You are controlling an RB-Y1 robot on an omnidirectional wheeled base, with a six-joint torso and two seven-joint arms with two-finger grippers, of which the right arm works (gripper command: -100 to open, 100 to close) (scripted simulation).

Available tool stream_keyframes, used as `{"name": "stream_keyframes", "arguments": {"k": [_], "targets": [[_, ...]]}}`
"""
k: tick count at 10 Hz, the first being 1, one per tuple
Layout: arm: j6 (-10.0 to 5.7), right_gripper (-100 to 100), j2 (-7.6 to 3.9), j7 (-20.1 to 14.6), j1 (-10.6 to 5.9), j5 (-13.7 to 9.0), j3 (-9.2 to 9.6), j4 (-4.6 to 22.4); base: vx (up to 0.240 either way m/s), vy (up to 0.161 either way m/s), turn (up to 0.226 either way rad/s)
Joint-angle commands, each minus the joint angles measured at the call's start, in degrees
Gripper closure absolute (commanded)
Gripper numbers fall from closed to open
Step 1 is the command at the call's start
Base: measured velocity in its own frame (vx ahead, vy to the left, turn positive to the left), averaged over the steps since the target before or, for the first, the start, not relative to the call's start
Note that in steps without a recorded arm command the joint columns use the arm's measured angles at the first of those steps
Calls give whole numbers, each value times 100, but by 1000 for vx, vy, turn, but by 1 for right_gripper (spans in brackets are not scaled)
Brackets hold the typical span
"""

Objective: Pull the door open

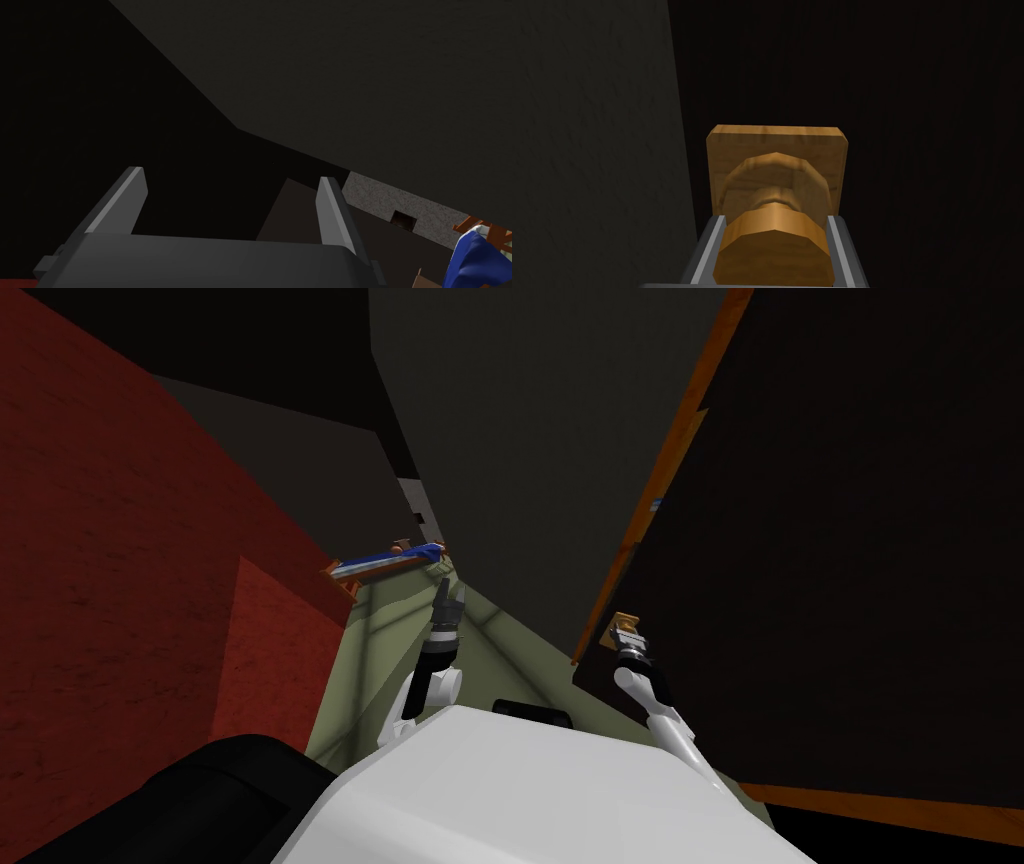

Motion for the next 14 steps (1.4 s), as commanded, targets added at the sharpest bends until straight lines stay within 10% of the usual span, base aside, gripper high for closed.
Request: {"name": "stream_keyframes", "arguments": {"k": [1, 14], "targets": [[17, 100, -62, -117, 45, -12, 102, -35, -225, -54, 157], [38, 100, -667, -904, 419, -86, 824, -413, -220, -38, 132]]}}
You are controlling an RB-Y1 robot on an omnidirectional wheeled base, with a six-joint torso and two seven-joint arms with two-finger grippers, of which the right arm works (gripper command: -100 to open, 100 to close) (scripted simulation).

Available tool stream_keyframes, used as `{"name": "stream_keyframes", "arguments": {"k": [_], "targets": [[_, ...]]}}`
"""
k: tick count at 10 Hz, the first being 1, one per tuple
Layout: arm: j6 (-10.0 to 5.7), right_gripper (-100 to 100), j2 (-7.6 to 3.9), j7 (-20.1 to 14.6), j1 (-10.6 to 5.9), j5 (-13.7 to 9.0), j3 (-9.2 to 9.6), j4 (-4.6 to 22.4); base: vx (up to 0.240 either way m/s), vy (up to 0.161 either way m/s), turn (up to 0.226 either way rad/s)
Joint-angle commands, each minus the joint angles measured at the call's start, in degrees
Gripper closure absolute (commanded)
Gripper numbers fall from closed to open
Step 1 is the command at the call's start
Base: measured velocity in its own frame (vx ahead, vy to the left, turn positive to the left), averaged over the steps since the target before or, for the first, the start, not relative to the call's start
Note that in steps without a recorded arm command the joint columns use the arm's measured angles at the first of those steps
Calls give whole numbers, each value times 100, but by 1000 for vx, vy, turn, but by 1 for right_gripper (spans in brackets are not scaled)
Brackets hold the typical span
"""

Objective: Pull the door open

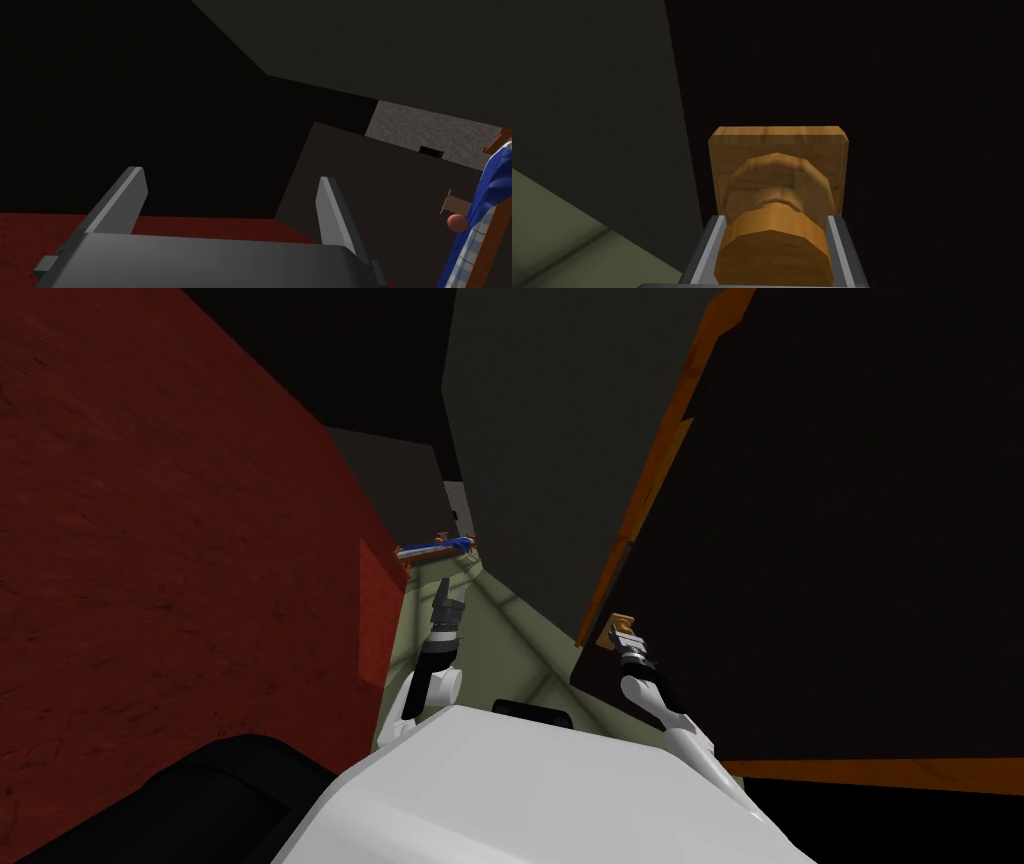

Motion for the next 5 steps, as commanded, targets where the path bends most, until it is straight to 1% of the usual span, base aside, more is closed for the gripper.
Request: {"name": "stream_keyframes", "arguments": {"k": [1, 2, 3, 4, 5], "targets": [[-7, 100, -63, -68, 67, 1, 87, -102, -224, -57, 122], [-20, 100, -133, -141, 119, 0, 173, -164, -256, -53, 158], [-29, 100, -176, -187, 151, 0, 227, -204, -225, -47, 128], [-40, 100, -232, -245, 192, 0, 296, -254, -204, -34, 116], [-45, 100, -261, -276, 214, 0, 332, -281, -215, -21, 89]]}}
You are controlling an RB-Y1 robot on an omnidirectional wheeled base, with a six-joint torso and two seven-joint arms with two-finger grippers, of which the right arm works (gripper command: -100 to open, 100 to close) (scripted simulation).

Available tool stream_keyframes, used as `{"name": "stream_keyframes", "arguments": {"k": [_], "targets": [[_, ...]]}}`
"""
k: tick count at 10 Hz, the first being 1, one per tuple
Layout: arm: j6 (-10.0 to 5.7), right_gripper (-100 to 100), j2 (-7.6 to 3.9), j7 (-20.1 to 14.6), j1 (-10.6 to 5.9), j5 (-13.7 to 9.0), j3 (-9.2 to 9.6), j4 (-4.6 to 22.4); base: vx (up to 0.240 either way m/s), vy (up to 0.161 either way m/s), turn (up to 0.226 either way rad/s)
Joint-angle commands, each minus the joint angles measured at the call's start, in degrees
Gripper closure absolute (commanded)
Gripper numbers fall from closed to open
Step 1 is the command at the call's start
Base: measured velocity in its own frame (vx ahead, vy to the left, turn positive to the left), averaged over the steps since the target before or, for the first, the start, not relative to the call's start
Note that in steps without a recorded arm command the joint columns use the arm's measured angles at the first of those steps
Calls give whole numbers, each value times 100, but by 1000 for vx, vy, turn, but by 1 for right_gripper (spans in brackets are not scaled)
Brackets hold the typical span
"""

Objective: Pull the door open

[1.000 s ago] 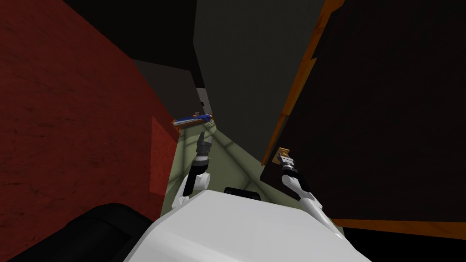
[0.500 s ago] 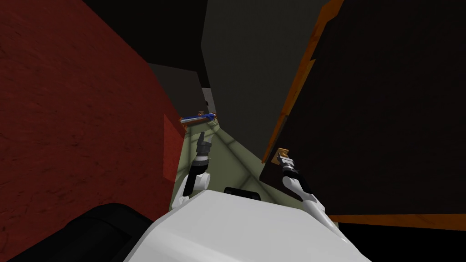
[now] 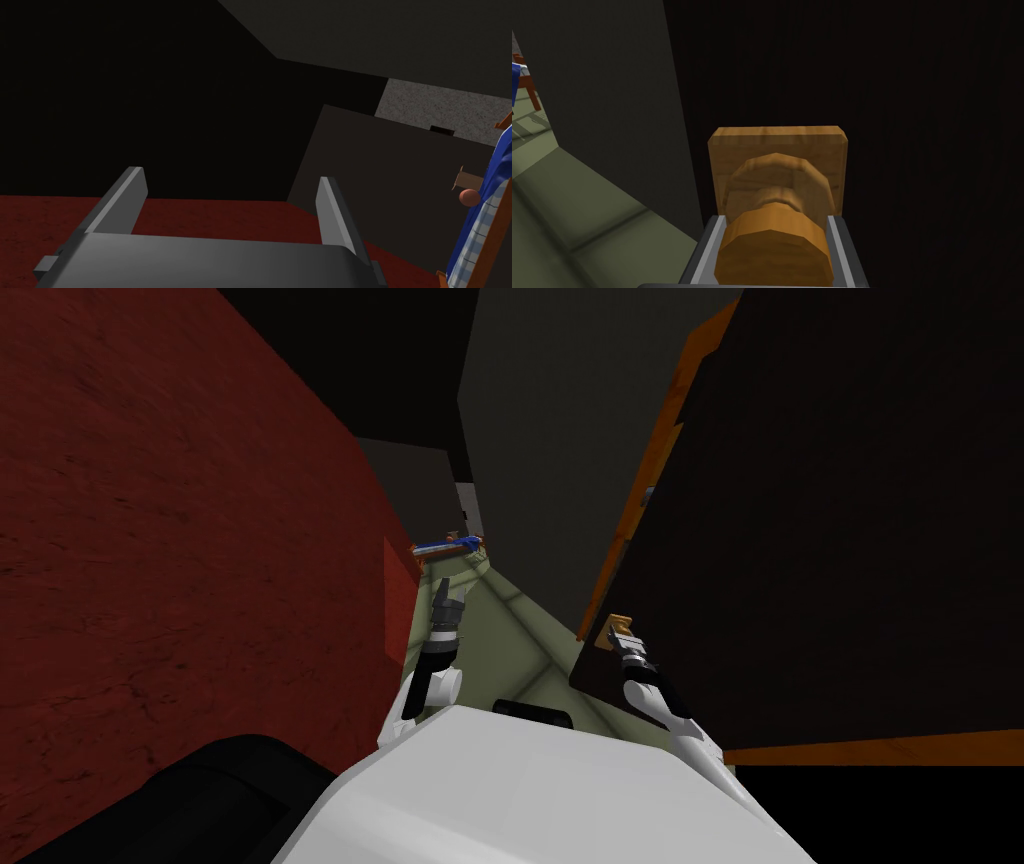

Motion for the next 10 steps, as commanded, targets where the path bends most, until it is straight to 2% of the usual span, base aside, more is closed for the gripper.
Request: {"name": "stream_keyframes", "arguments": {"k": [1, 2, 6, 7, 9, 10], "targets": [[-26, 100, -53, -65, 30, 1, 68, -68, -200, -34, 74], [-6, 100, -31, -36, 28, 1, 43, -34, -84, -17, 24], [-249, 100, -435, -95, 125, -131, 679, -322, 15, 57, -174], [-249, 100, -435, -95, 125, -131, 686, -322, 20, 7, -56], [-405, 100, -701, -134, 175, -212, 1074, -517, 6, -10, -148], [-405, 100, -701, -134, 175, -212, 1120, -517, -2, -3, -73]]}}
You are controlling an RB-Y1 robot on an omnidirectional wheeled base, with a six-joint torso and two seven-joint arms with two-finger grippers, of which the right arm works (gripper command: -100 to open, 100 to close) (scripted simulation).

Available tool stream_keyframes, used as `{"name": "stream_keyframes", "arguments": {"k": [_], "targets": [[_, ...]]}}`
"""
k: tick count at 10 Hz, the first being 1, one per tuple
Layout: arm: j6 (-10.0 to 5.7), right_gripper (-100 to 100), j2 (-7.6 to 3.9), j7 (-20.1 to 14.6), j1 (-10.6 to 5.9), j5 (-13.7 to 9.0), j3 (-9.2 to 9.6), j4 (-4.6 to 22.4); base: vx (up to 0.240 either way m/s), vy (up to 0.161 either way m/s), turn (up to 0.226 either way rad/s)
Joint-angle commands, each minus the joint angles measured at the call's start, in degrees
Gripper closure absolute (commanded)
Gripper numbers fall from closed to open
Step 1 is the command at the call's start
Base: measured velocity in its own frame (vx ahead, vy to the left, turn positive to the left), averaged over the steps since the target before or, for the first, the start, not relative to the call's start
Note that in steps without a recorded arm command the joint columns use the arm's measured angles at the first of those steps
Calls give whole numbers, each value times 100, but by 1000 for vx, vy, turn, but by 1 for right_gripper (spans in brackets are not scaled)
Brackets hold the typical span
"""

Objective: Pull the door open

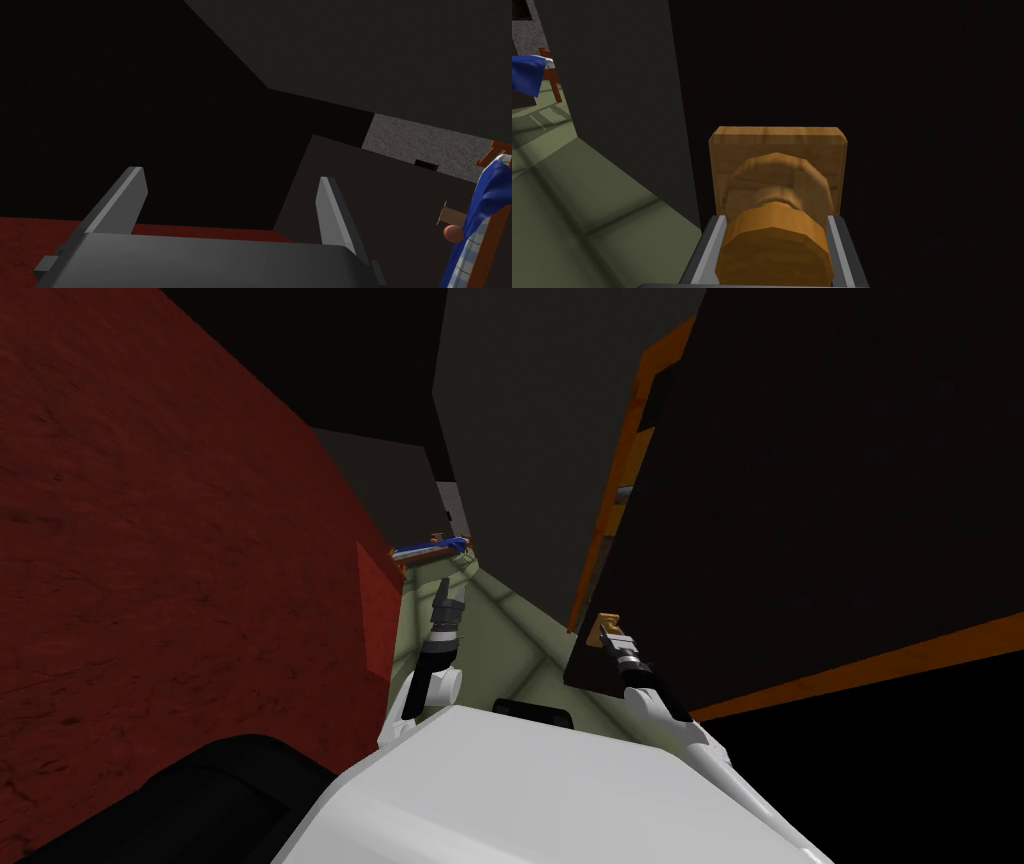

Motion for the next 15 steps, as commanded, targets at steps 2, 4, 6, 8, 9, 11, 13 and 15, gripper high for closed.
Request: {"name": "stream_keyframes", "arguments": {"k": [2, 4, 6, 8, 9, 11, 13, 15], "targets": [[-136, 100, -165, -25, 43, -34, 334, -196, -8, -14, -88], [-222, 100, -313, -51, 71, -80, 607, -313, -15, -20, -96], [-309, 100, -463, -78, 99, -125, 882, -432, -12, -26, -99], [-395, 100, -613, -106, 128, -169, 1150, -552, -10, -36, -100], [-479, 100, -759, -136, 156, -213, 1309, -670, -19, -36, -101], [-558, 100, -900, -165, 183, -254, 1588, -786, -10, -39, -89], [-632, 100, -1026, -192, 208, -292, 1818, -894, -8, -48, -92], [-698, 100, -1136, -217, 232, -326, 1994, -992, -11, -45, -76]]}}
